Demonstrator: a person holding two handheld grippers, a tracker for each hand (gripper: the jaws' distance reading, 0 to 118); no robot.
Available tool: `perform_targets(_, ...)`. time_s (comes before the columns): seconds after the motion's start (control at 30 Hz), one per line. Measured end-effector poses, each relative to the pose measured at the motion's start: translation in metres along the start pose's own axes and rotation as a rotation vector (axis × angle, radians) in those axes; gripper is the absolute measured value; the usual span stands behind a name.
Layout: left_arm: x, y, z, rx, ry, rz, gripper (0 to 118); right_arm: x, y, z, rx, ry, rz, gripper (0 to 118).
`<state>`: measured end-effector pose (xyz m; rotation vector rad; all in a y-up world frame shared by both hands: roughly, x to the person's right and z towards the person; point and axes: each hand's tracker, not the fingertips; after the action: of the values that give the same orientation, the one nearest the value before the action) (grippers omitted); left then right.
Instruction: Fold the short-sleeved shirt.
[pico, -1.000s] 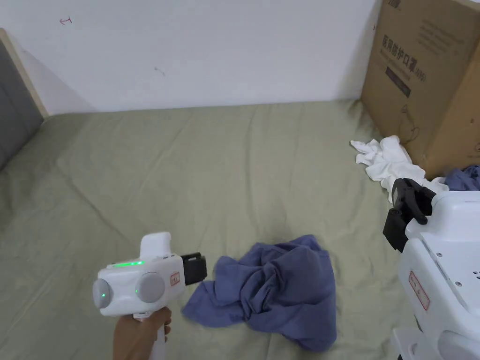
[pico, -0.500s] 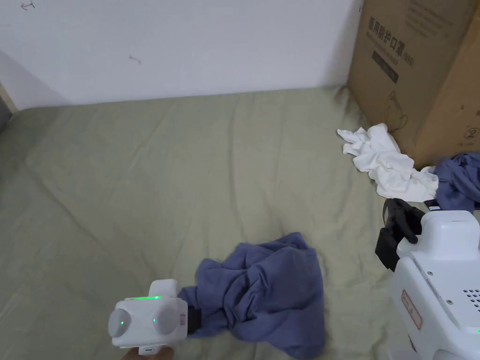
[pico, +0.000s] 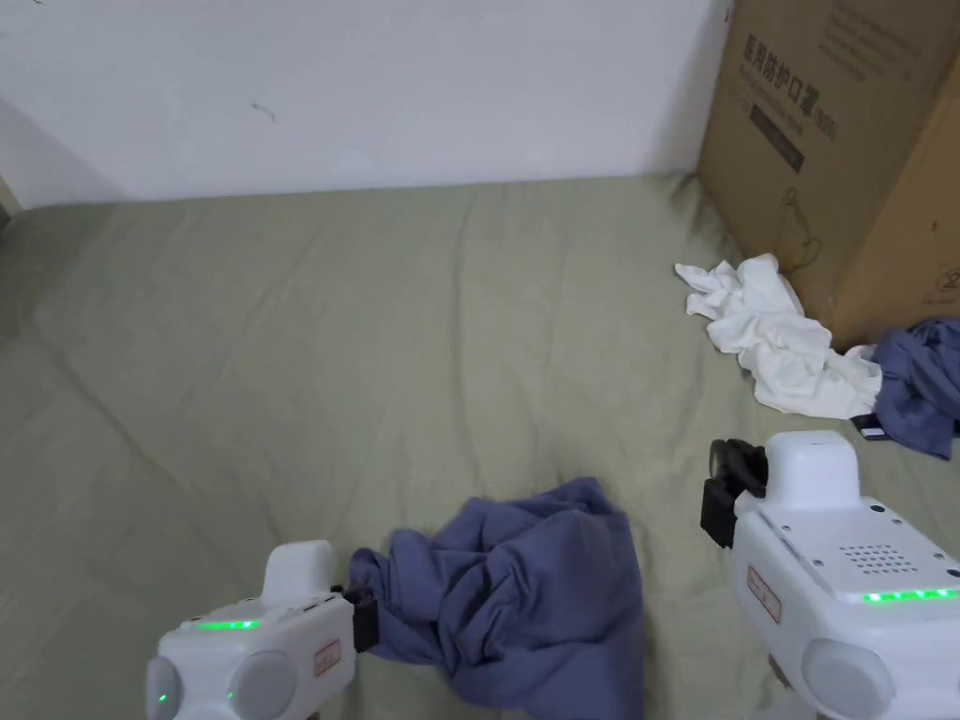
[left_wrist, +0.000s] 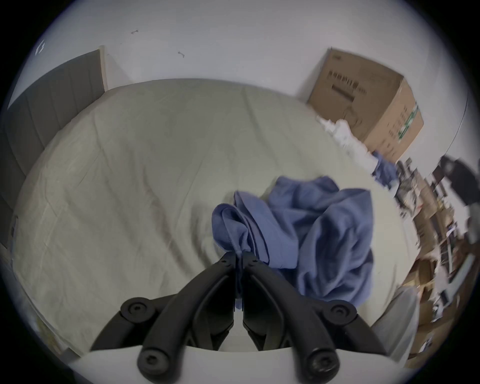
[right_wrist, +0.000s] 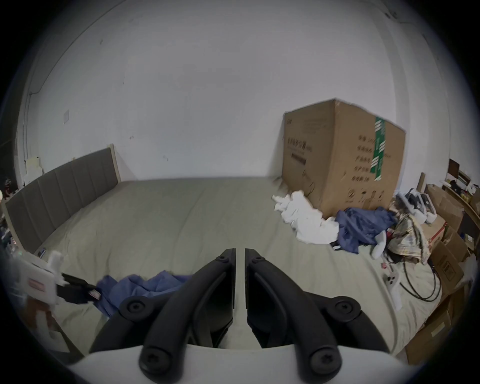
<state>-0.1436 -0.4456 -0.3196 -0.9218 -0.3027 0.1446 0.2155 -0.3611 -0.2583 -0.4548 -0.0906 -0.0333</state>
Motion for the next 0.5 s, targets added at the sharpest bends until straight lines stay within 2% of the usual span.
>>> perform_targets(0.07,-0.003,0.003,0.008,0.035,-0.030,0.038,7,0.001,-0.001,-0.027,-0.061,0.011,-0.011,20)
perform_targets(0.13,-0.007,0.007,0.013,0.051,-0.051,0.077,7,0.001,-0.003,-0.056,-0.123,0.033,-0.034,38)
perform_targets(0.17,-0.009,0.008,0.016,0.061,-0.063,0.092,7,0.001,-0.003,-0.069,-0.150,0.039,-0.040,53)
perform_targets(0.2,-0.011,0.009,0.018,0.064,-0.071,0.105,7,0.000,-0.005,-0.083,-0.184,0.047,-0.049,77)
perform_targets(0.23,-0.014,0.010,0.020,0.069,-0.077,0.110,7,-0.002,-0.007,-0.100,-0.221,0.044,-0.050,108)
perform_targets(0.27,-0.014,0.012,0.020,0.074,-0.084,0.115,7,-0.003,-0.010,-0.114,-0.261,0.052,-0.060,118)
perform_targets(0.37,-0.020,0.013,0.023,0.086,-0.097,0.124,7,-0.002,-0.022,-0.147,-0.340,0.066,-0.087,118)
perform_targets(0.5,-0.026,0.013,0.021,0.089,-0.110,0.137,7,-0.010,-0.037,-0.190,-0.478,0.047,-0.034,118)
